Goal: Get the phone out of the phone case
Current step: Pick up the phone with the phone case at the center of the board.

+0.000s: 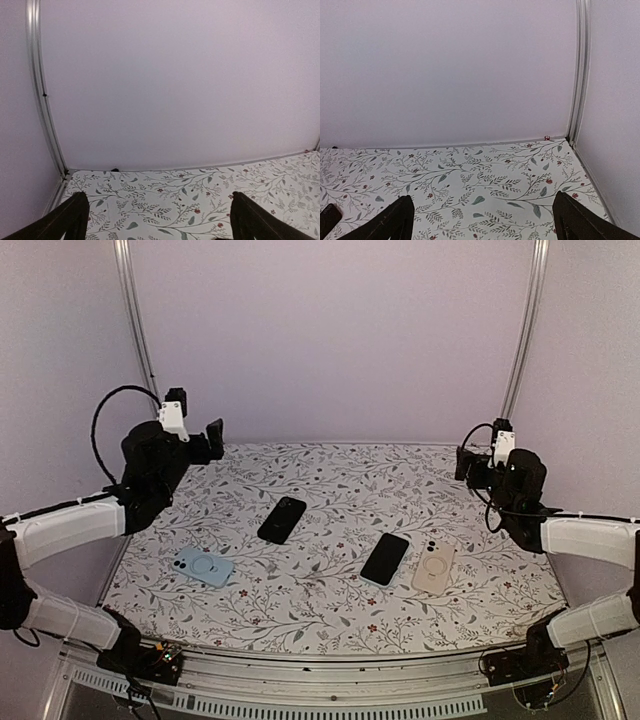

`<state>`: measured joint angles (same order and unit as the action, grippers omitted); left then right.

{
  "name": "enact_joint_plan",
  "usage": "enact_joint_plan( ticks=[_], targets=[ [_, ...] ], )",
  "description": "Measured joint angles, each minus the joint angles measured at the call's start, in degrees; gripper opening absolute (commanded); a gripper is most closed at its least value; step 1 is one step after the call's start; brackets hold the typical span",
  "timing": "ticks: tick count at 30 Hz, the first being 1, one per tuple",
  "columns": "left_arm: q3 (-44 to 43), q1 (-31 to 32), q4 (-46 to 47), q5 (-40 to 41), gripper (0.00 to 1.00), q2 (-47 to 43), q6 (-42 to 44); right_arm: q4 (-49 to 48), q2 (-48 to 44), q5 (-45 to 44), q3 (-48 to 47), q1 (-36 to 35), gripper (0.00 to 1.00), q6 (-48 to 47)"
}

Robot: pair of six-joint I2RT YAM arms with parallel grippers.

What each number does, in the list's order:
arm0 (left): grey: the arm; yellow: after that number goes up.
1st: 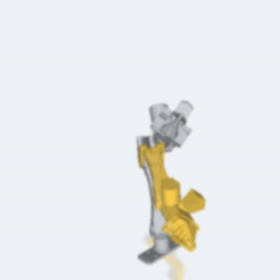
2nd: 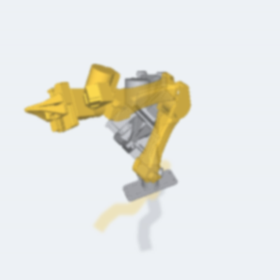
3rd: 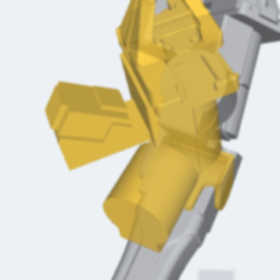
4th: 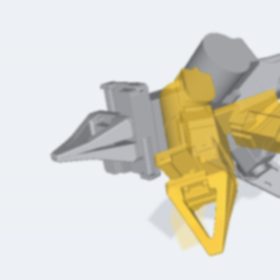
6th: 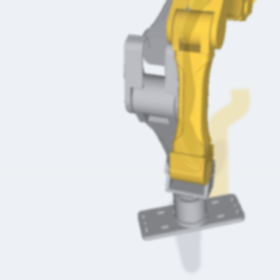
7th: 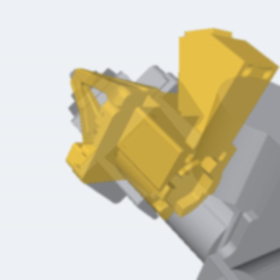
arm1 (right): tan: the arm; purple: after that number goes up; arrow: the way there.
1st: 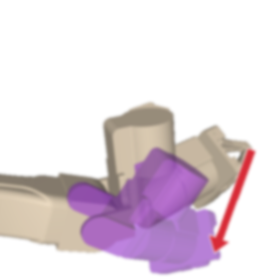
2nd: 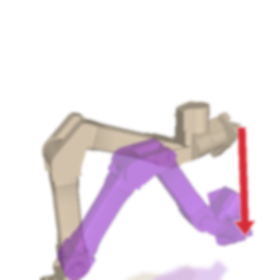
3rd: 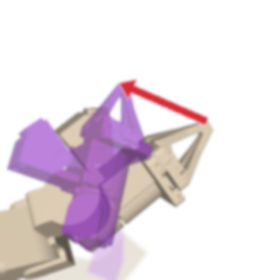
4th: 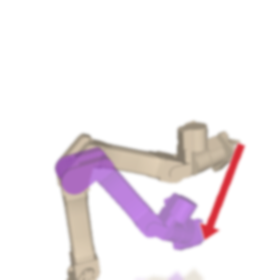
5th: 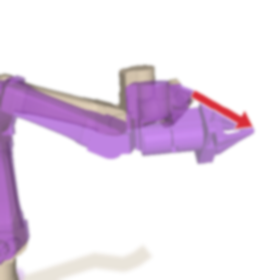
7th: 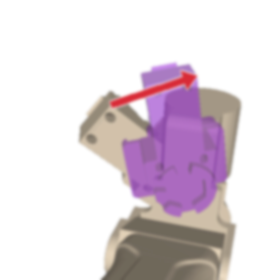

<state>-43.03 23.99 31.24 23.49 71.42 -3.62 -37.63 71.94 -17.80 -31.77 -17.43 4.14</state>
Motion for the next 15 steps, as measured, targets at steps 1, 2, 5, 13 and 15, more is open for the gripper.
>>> enact_joint_plan(
  ticks=[1, 2, 5, 13, 15],
  targets=[
    [-1.1, 2.6, -2.8, -0.5, 0.99, -0.3, -0.3, 2.8, -0.5, -1.5, -1.1, -0.9, 0.99, 0.7],
    [-2.1, 5.2, -5.5, -1.0, 0.99, -0.5, -0.7, 5.8, -1.0, -2.5, -1.8, -4.8, 0.99, 1.4],
    [-5.3, 12.5, -12.8, -1.6, 0.99, -0.4, -1.9, 15.7, -2.1, -3.5, -3.4, -9.9, 0.99, 5.1],
    [-11.3, 19.3, -25.6, -4.6, 0.99, -0.2, -11.6, 41.7, -2.1, -0.2, -5.9, -14.1, 0.99, 23.2],
    [-11.4, 19.2, -27.4, -4.8, 0.99, -0.2, -13.1, 45.9, -2.1, 0.7, -5.8, -14.6, 0.99, 26.6]
  ],
)
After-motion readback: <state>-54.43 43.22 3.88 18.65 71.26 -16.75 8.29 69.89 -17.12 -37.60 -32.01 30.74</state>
